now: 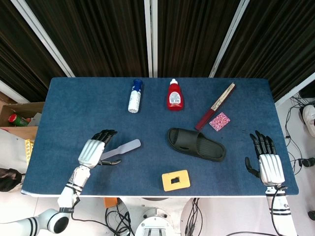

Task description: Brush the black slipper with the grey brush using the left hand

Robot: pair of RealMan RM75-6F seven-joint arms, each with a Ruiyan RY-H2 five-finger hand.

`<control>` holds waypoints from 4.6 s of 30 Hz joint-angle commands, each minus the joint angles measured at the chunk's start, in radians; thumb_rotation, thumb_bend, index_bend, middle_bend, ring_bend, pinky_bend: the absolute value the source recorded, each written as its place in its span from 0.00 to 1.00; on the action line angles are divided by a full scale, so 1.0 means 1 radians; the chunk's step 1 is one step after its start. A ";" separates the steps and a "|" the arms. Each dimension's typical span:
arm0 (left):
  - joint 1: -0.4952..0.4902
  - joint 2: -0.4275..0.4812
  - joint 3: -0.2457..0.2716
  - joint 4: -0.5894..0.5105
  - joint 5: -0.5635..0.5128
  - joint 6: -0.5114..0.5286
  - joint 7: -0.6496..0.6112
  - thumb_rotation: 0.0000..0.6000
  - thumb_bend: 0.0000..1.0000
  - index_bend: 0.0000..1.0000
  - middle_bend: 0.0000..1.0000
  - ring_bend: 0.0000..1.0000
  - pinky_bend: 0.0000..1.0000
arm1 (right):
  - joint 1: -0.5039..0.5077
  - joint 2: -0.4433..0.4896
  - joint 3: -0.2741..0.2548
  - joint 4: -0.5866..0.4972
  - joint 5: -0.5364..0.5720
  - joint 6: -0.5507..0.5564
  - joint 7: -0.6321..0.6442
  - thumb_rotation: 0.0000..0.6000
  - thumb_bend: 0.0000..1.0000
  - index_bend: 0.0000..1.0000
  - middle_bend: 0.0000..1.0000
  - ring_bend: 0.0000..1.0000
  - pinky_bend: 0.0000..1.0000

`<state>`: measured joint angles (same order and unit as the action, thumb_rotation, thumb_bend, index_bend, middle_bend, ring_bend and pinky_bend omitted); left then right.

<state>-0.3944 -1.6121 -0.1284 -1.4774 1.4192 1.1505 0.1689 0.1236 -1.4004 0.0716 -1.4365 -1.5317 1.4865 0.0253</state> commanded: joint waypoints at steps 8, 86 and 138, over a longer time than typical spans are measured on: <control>-0.052 -0.112 -0.025 0.085 -0.090 -0.030 0.117 0.58 0.00 0.15 0.16 0.14 0.25 | 0.006 -0.005 -0.002 0.017 0.003 -0.012 0.018 1.00 0.43 0.00 0.00 0.00 0.00; -0.087 -0.265 -0.054 0.288 -0.048 0.088 -0.236 1.00 0.32 0.80 1.00 1.00 1.00 | 0.016 -0.005 -0.011 0.037 0.012 -0.037 0.053 1.00 0.43 0.00 0.00 0.00 0.00; -0.642 -0.316 -0.238 0.400 -0.368 -0.462 -0.041 1.00 0.69 1.00 1.00 1.00 1.00 | 0.111 0.017 -0.101 -0.045 -0.002 -0.276 -0.083 1.00 0.62 0.13 0.25 0.01 0.00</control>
<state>-1.0101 -1.9049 -0.3654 -1.1119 1.0737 0.6957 0.0937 0.2340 -1.3831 -0.0290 -1.4811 -1.5337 1.2105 -0.0585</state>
